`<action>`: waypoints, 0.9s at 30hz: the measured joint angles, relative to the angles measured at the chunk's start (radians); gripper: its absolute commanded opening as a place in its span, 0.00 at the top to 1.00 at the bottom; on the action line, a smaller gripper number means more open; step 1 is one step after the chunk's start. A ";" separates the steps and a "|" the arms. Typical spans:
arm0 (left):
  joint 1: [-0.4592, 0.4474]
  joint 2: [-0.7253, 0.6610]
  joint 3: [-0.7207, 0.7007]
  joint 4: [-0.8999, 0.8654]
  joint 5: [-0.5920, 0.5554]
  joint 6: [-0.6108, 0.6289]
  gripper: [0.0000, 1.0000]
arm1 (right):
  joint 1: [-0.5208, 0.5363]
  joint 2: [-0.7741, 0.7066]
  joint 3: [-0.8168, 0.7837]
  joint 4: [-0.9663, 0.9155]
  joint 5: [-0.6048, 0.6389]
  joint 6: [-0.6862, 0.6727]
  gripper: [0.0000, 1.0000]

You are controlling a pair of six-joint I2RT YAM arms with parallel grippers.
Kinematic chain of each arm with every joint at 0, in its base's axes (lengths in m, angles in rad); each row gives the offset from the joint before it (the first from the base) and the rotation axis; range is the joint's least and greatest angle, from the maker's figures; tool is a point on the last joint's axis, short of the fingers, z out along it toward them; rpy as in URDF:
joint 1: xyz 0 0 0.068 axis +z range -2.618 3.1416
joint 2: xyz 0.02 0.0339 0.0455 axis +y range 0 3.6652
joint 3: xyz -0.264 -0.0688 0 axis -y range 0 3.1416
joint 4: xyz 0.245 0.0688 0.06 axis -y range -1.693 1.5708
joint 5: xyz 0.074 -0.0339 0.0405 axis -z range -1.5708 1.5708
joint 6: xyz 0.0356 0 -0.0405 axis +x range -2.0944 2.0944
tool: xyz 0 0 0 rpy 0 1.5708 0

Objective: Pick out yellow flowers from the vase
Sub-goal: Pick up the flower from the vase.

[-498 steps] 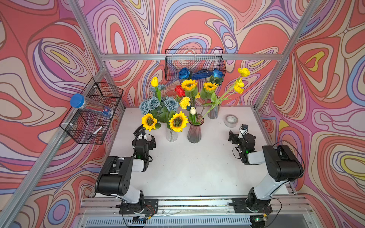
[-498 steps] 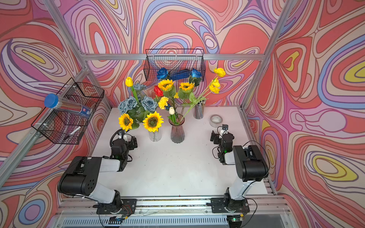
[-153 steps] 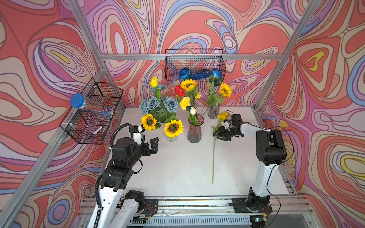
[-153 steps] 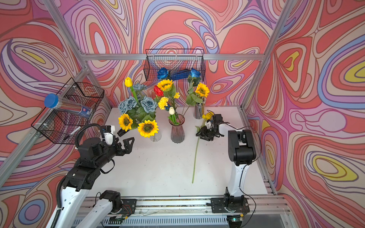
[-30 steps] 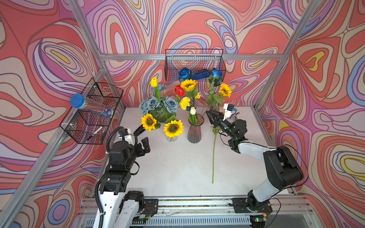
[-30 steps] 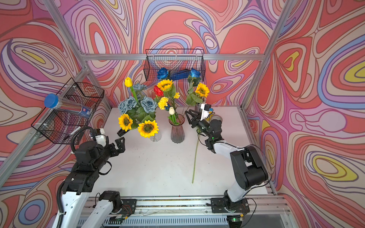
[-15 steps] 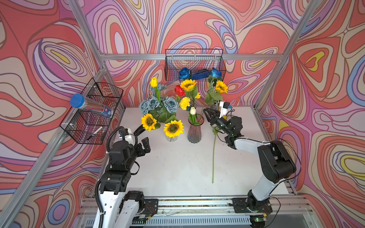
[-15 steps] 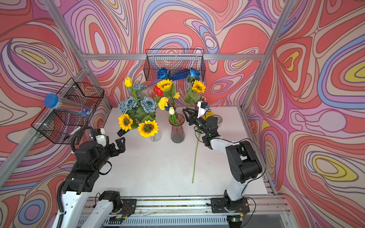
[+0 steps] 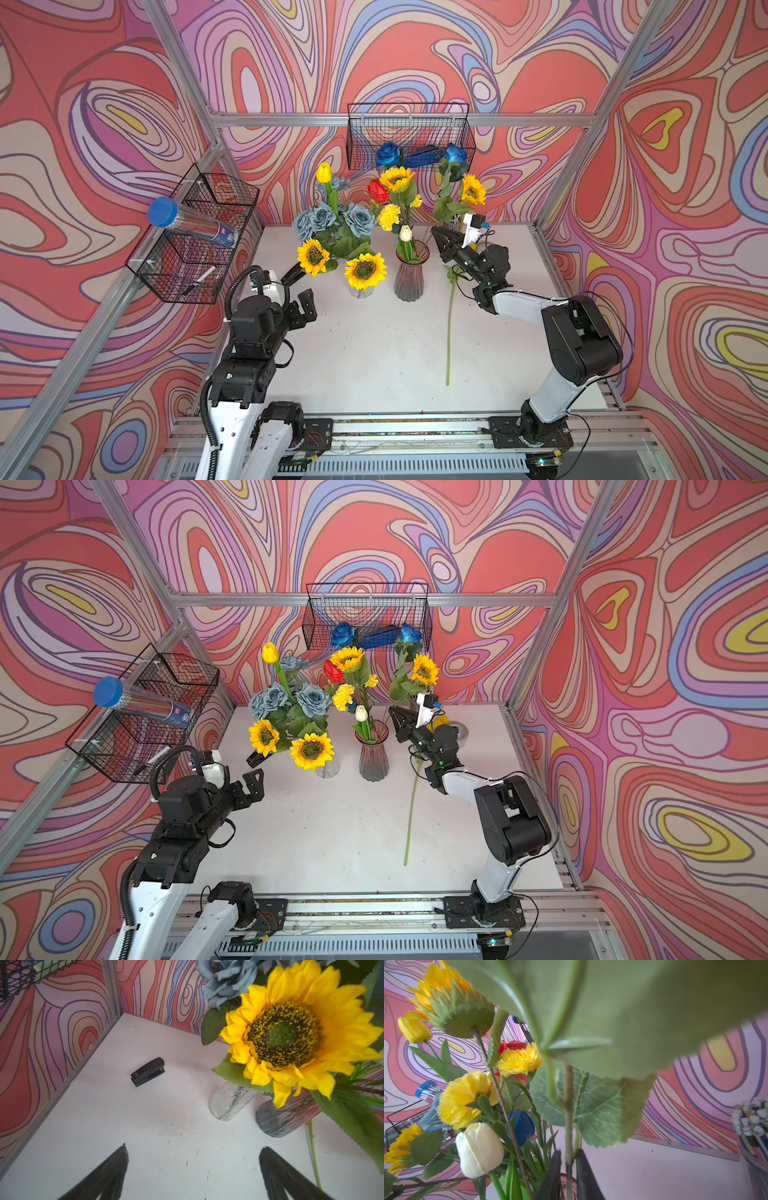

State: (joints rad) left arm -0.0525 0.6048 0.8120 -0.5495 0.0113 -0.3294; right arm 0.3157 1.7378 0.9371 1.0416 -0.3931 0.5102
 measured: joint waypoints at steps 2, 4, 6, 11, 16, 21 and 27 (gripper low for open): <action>0.000 0.000 0.000 0.000 0.000 0.000 0.00 | 0.000 0.008 0.000 -0.002 0.001 0.001 0.88; 0.000 0.000 0.000 0.000 0.000 0.000 0.00 | 0.000 0.013 0.000 -0.003 0.000 0.000 0.92; 0.000 0.000 0.000 0.000 0.000 0.000 0.00 | 0.000 0.013 0.000 -0.005 0.001 0.004 0.94; 0.000 0.000 0.000 0.000 0.000 0.000 0.00 | 0.000 0.013 0.005 -0.003 0.001 0.003 1.00; 0.000 0.000 0.000 0.000 0.000 0.000 0.00 | 0.000 0.013 0.005 -0.003 0.001 0.003 1.00; 0.000 0.000 0.000 0.000 0.000 0.000 0.00 | 0.000 -0.003 0.005 -0.018 0.001 -0.005 1.00; 0.000 0.000 0.000 0.000 0.000 0.000 0.00 | 0.000 -0.112 0.005 -0.069 0.002 -0.047 1.00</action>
State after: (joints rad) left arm -0.0521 0.6044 0.8120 -0.5499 0.0113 -0.3294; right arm 0.3157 1.6257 0.9424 0.9730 -0.3916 0.4637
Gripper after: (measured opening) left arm 0.998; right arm 0.066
